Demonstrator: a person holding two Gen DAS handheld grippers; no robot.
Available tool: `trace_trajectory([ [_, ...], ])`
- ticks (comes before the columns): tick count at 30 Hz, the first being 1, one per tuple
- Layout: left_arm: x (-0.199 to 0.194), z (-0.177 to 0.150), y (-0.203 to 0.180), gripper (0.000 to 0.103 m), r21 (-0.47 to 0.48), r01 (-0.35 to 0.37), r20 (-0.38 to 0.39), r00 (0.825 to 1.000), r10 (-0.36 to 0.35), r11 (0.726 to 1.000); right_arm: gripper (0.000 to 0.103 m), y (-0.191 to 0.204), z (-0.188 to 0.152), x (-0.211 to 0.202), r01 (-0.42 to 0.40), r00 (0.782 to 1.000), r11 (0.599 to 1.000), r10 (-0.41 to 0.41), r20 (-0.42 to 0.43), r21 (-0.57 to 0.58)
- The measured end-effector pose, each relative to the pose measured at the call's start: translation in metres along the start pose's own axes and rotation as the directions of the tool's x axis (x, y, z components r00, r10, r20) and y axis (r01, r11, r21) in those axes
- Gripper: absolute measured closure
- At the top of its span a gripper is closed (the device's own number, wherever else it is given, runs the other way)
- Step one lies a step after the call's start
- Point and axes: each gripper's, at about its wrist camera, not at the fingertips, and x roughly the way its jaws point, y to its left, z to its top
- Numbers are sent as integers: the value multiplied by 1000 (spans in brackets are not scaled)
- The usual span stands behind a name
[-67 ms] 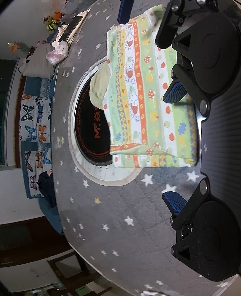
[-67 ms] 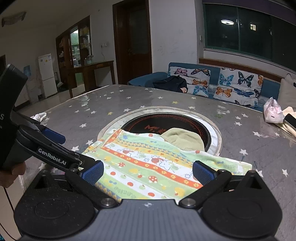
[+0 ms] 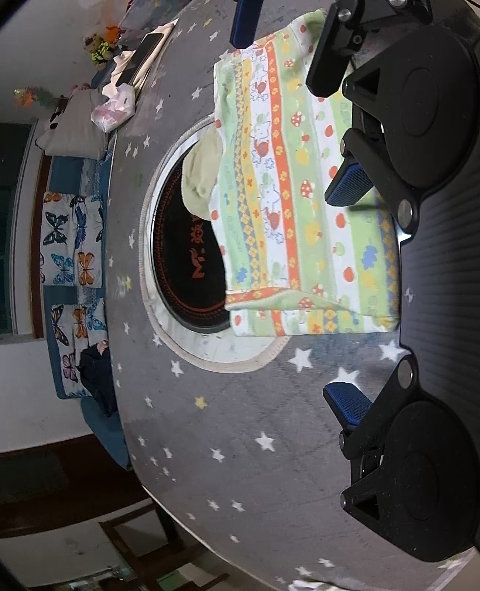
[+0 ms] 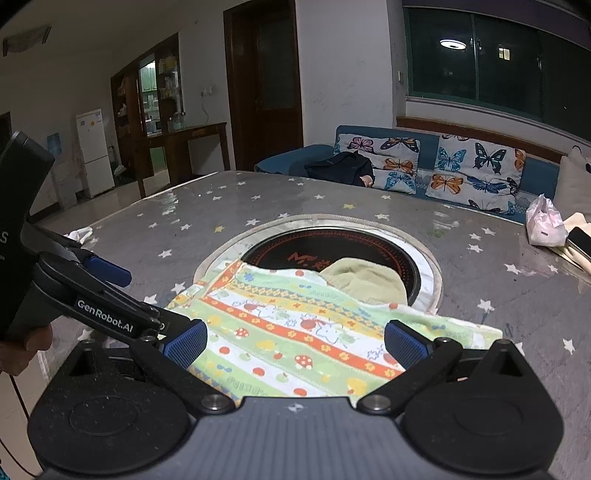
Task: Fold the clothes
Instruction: 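Reach both open tools toward the khaki corduroy part of the folded shirt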
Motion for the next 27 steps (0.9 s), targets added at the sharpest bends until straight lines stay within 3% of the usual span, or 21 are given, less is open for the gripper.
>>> trace_trajectory([
  [6,1,26,-1,0,39,8,-2,1000,-8,999,3,-12,17,2,1,1000,1000,-1,-6,29],
  [12,2,43,4,0,47,22,57,998,-24,999,16,-27,34,9,18,1000,998,-18,-8,55],
  [19,27,58,3,1,72,55,35,998,-58,996,36,-57,46,51,58,993,987,-40,-113,153],
  [27,48,70,7,3,87,107,24,994,-109,991,42,-85,52,107,113,976,965,-64,-207,238],
])
